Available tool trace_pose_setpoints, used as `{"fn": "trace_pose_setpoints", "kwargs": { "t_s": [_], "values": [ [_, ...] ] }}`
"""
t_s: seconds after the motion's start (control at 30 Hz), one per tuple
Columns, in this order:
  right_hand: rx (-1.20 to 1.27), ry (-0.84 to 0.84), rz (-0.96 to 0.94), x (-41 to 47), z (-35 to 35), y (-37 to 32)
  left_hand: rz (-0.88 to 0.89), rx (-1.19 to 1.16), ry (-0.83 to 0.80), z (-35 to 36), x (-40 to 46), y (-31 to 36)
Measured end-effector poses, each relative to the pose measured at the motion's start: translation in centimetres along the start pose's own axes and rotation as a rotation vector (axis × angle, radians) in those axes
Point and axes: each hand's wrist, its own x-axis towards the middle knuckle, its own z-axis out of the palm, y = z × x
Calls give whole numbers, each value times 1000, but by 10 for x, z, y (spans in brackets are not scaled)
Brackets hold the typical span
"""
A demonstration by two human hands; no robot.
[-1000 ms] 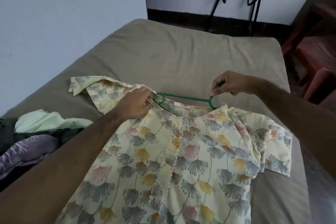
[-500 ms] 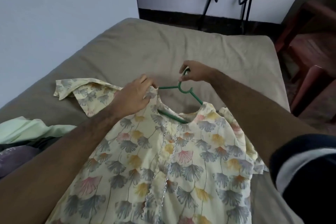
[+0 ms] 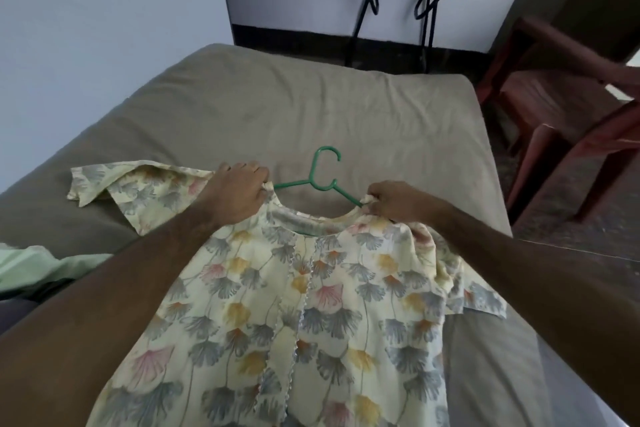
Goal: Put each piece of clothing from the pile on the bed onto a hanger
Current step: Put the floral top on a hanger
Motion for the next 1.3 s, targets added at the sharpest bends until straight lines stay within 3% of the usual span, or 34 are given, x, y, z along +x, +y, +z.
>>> {"fn": "trace_pose_setpoints", "kwargs": {
  "t_s": [0.1, 0.23, 0.3, 0.4, 0.6, 0.87, 1.03, 1.07, 1.17, 1.2, 1.3],
  "values": [
    [132, 141, -22, -32, -22, -15, 26, -49, 48, -41, -14, 4],
    [109, 375, -71, -90, -67, -55, 28, -430, 21, -128, -31, 6],
    [81, 546, -83, -127, -98, -76, 48, -501, 85, -177, -47, 9],
    [60, 720, -83, -189, -146, -110, 63, -516, 212, -256, -77, 18],
    [-23, 890, -124, -303, -219, -184, 34, -368, 532, -401, -148, 41],
    [-472, 778, -122, -463, -320, -282, 38, -189, 863, -542, -236, 56],
    [-201, 521, -317, -539, -351, -310, 73, -211, 987, -587, -273, 57],
    [-117, 578, -383, -547, -352, -310, 75, -240, 1026, -593, -279, 55],
    [-51, 956, -467, -551, -342, -313, 86, -282, 1129, -607, -292, 48],
    [-16, 958, -477, -552, -338, -313, 99, -265, 1150, -610, -296, 48],
    [80, 725, -423, -557, -334, -312, 101, -231, 1148, -617, -303, 50]
  ]
}}
